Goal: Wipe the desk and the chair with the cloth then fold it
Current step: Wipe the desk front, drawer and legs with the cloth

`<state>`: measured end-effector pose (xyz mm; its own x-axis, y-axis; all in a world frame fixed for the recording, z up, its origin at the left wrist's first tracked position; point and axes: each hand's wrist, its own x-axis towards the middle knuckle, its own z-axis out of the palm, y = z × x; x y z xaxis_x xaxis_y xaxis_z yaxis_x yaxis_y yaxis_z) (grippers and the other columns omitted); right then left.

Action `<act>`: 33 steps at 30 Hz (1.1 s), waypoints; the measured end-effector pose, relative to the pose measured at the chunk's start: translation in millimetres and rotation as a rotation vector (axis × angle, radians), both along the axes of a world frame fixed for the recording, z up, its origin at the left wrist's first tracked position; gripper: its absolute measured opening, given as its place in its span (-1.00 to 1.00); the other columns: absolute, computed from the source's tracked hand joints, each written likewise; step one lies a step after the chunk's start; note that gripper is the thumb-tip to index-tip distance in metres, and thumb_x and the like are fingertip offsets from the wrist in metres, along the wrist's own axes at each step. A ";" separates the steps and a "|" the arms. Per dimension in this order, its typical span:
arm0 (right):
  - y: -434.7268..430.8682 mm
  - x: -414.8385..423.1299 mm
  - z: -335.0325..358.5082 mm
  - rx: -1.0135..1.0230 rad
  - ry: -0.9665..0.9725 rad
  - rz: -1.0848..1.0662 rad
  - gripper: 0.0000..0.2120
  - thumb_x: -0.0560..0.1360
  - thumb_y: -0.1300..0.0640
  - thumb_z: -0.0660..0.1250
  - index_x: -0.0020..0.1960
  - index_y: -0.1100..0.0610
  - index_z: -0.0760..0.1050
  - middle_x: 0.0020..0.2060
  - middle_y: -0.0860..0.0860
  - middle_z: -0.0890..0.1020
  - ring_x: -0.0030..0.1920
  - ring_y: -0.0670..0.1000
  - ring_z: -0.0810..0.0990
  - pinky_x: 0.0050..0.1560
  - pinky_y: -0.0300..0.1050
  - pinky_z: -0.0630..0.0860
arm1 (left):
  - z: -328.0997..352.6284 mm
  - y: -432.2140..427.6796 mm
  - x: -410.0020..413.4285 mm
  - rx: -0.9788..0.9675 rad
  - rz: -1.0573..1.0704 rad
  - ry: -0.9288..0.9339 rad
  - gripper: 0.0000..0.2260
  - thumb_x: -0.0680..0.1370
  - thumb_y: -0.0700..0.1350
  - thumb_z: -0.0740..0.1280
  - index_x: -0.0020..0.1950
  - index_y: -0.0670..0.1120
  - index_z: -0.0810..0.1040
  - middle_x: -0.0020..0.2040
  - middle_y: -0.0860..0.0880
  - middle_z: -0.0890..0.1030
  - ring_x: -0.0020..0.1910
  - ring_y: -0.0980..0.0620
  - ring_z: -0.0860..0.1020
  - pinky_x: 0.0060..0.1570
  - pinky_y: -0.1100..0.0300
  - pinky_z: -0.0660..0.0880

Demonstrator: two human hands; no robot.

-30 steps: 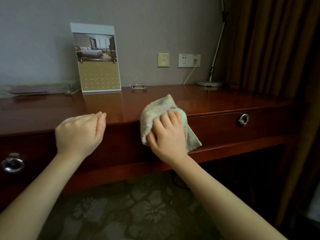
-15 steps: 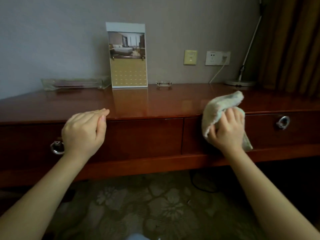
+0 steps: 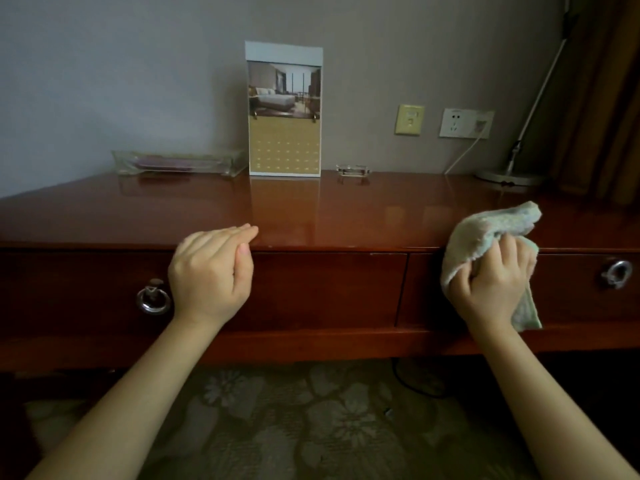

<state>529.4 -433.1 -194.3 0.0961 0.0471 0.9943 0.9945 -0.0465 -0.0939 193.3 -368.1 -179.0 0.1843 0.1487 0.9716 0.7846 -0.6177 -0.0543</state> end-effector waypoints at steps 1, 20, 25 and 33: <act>0.7 -9.4 3.0 0.000 0.040 -0.001 -0.80 0.38 0.17 0.13 -0.13 0.30 0.40 -0.24 0.26 0.51 -0.14 0.21 0.43 0.00 0.04 0.27 | 1.4 -1.6 -2.2 -0.038 -0.003 0.014 -0.64 0.58 -0.14 0.08 0.02 -0.17 0.67 -0.02 -0.10 0.68 -0.05 -0.07 0.66 -0.02 0.09 0.44; 80.1 -473.5 67.0 -0.762 -0.511 0.521 -0.63 0.61 -0.02 0.07 0.08 0.22 0.51 0.05 0.21 0.58 0.03 0.25 0.53 0.08 0.07 0.40 | 21.5 34.0 -334.9 -0.413 0.438 -0.041 -0.58 0.55 -0.03 0.05 -0.09 -0.25 0.62 -0.19 -0.25 0.62 -0.21 -0.26 0.56 -0.26 0.00 0.42; 84.7 -502.5 68.4 -0.760 -0.448 0.477 -0.60 0.61 -0.12 0.03 0.13 0.13 0.48 0.11 0.11 0.56 0.11 0.16 0.51 -0.06 -0.05 0.31 | 14.5 59.5 -355.1 -0.327 0.187 -0.143 -0.62 0.53 -0.11 0.11 0.00 -0.34 0.63 -0.02 -0.27 0.65 -0.04 -0.27 0.59 -0.05 0.00 0.48; 68.6 -477.7 77.7 -0.886 -0.098 0.257 -0.64 0.59 -0.18 0.03 0.01 0.03 0.47 0.04 0.08 0.61 0.04 0.18 0.56 -0.20 -0.08 0.25 | 2.2 88.1 -348.7 -0.130 -0.201 -0.165 -0.64 0.53 -0.17 0.12 -0.11 -0.33 0.67 -0.11 -0.23 0.67 -0.11 -0.09 0.64 -0.03 0.14 0.46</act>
<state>51.6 -364.5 -116.6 -0.1054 0.8020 0.5879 0.9858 0.1619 -0.0440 -155.4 -280.0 -176.7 0.0640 0.2500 0.9661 0.6374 -0.7552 0.1532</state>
